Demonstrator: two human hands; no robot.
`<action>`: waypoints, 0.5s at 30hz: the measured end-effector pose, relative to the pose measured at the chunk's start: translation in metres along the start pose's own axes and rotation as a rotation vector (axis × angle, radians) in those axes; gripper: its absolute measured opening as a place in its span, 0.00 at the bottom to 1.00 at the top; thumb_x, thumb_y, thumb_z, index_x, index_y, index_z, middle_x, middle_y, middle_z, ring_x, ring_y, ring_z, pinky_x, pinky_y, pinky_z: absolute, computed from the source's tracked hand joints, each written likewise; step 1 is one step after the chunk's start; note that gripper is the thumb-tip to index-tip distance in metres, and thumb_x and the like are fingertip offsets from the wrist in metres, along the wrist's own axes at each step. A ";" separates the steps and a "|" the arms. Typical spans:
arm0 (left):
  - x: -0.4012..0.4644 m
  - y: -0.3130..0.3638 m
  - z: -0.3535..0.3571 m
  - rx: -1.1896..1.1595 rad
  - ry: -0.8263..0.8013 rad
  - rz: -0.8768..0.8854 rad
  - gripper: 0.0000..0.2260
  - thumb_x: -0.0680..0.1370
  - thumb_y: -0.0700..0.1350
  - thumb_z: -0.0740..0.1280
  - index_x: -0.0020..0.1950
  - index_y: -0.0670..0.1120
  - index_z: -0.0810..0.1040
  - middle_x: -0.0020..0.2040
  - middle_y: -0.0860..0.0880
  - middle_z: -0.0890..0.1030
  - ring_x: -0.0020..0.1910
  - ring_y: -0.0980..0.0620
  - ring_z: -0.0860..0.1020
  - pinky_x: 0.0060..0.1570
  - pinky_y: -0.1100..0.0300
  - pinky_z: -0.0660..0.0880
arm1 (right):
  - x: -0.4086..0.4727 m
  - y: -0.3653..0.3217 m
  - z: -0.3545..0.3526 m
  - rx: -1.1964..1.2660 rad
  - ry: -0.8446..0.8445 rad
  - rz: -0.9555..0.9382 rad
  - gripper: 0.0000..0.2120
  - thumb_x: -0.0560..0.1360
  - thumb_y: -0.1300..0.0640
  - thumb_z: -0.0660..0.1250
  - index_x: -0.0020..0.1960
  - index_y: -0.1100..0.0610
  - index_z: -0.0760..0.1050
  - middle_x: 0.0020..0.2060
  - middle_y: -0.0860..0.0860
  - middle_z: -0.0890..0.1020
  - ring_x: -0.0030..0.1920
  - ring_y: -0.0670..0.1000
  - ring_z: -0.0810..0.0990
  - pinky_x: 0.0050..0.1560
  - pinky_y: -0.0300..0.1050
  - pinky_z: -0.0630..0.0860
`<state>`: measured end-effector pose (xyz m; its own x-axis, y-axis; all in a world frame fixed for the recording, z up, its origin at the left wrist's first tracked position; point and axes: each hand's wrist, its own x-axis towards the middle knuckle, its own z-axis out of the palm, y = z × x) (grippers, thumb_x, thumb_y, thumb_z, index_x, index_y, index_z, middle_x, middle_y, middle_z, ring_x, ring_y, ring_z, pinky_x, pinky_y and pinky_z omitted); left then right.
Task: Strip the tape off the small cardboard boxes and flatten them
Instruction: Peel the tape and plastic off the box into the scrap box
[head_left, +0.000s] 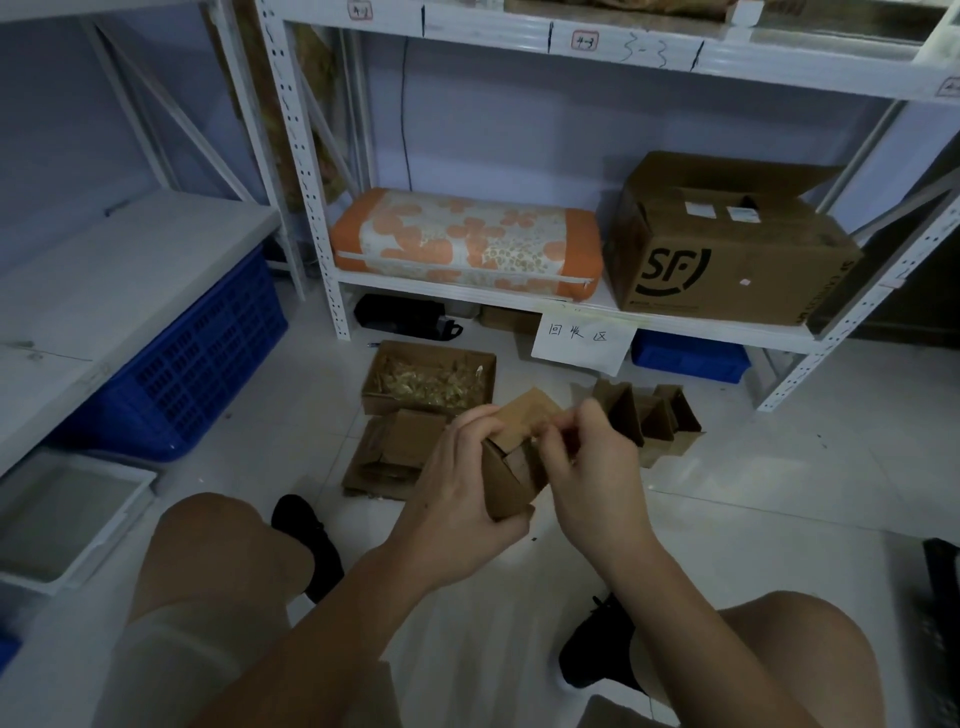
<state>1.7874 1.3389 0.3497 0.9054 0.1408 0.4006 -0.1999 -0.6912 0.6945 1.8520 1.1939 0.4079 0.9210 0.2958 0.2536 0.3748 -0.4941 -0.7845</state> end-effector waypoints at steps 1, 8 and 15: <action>0.000 -0.001 -0.003 -0.034 -0.025 -0.003 0.38 0.70 0.50 0.80 0.72 0.53 0.60 0.77 0.58 0.59 0.76 0.59 0.63 0.70 0.59 0.68 | 0.005 -0.002 -0.006 -0.017 0.035 0.010 0.03 0.82 0.56 0.65 0.49 0.54 0.73 0.39 0.46 0.80 0.39 0.44 0.80 0.42 0.52 0.81; 0.003 0.001 -0.008 -0.144 0.010 -0.066 0.35 0.70 0.52 0.80 0.71 0.57 0.65 0.74 0.65 0.61 0.74 0.63 0.65 0.63 0.76 0.64 | 0.012 -0.005 -0.011 -0.320 -0.037 -0.356 0.05 0.77 0.64 0.68 0.49 0.54 0.78 0.41 0.48 0.79 0.41 0.48 0.77 0.41 0.47 0.79; -0.001 0.002 -0.011 -0.133 0.055 -0.067 0.36 0.69 0.52 0.83 0.69 0.62 0.65 0.73 0.67 0.62 0.73 0.65 0.66 0.62 0.75 0.66 | 0.015 0.000 -0.004 0.014 -0.099 -0.118 0.04 0.75 0.57 0.75 0.43 0.48 0.84 0.36 0.37 0.81 0.45 0.41 0.77 0.49 0.33 0.72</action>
<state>1.7815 1.3450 0.3572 0.8974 0.2241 0.3801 -0.1910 -0.5793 0.7924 1.8665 1.1952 0.4144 0.8550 0.4312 0.2880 0.4779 -0.4396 -0.7605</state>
